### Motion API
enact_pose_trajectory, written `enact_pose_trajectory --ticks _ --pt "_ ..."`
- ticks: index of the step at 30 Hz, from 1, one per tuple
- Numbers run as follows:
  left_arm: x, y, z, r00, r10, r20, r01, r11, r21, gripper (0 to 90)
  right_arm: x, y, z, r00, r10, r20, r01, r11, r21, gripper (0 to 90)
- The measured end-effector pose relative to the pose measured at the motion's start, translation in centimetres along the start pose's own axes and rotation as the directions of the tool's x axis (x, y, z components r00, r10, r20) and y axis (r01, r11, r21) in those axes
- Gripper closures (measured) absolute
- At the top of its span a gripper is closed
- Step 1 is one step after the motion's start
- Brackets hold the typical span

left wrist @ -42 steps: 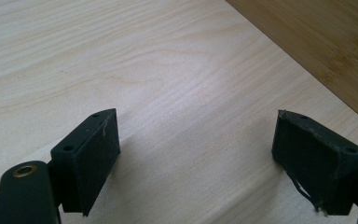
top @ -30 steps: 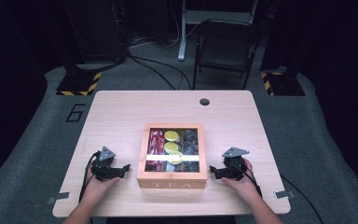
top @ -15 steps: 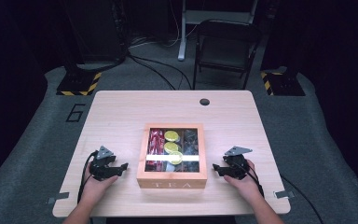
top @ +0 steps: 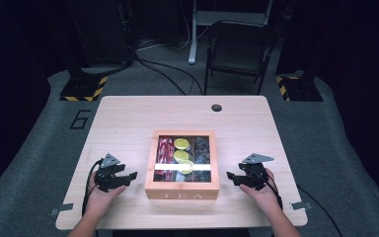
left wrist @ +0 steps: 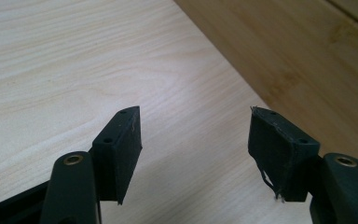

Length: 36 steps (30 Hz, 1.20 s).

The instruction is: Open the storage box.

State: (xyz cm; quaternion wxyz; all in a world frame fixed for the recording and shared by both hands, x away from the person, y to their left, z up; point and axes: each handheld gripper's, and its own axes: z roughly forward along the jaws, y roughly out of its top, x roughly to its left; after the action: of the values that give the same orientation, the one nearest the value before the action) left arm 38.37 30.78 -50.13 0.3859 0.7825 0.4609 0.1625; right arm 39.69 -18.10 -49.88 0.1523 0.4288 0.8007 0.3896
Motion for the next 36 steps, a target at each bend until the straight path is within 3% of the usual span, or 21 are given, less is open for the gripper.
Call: enact_pose_trajectory --ticks 3,6,10,12,14,18,26,32,36 --pt "-0.5 0.3 -0.6 0.9998 0.015 -0.013 -0.015 0.9999 -0.002 33.4 0.3 0.2 -0.5 0.9999 0.004 -0.014 -0.004 1.000 -0.011 34.3" --pt "-0.9 0.6 -1.0 0.9999 0.009 0.008 -0.009 1.0000 -0.003 34.1 0.5 0.4 -0.9 0.9997 -0.019 -0.016 0.018 1.000 -0.022 35.5" --pt "-1.5 0.9 -1.4 0.9995 0.022 0.021 -0.021 0.9996 -0.017 33.0 0.8 0.8 -1.5 0.9996 -0.010 -0.027 0.009 0.999 -0.038 35.3" --pt "-1.8 1.0 -1.5 0.9994 0.024 0.027 -0.023 0.9993 -0.027 31.0 1.0 1.0 -1.7 0.9995 0.008 -0.031 -0.009 0.999 -0.043 32.6" --pt "-1.9 1.2 -1.8 0.9987 0.043 0.029 -0.042 0.9985 -0.036 30.4 1.3 1.1 -1.9 0.9996 0.000 -0.029 -0.002 0.999 -0.045 30.3" --pt "-2.2 1.4 -2.2 0.9986 0.036 0.039 -0.034 0.9979 -0.055 29.8 1.6 1.3 -2.0 0.9989 -0.011 -0.046 0.010 0.999 -0.031 27.6" --pt "-2.8 2.0 -3.2 0.9967 0.017 0.079 -0.010 0.9958 -0.091 35.8 1.9 2.1 -3.0 0.9979 -0.040 -0.051 0.037 0.998 -0.049 41.6" --pt "-3.0 2.6 -3.6 0.9969 0.001 0.079 0.006 0.9964 -0.085 38.6 2.2 2.7 -3.6 0.9977 -0.042 -0.053 0.039 0.998 -0.056 45.5" --pt "-3.1 3.1 -4.1 0.9973 -0.012 0.072 0.020 0.9942 -0.106 38.6 2.6 3.2 -4.1 0.9971 -0.047 -0.060 0.043 0.997 -0.063 45.8"
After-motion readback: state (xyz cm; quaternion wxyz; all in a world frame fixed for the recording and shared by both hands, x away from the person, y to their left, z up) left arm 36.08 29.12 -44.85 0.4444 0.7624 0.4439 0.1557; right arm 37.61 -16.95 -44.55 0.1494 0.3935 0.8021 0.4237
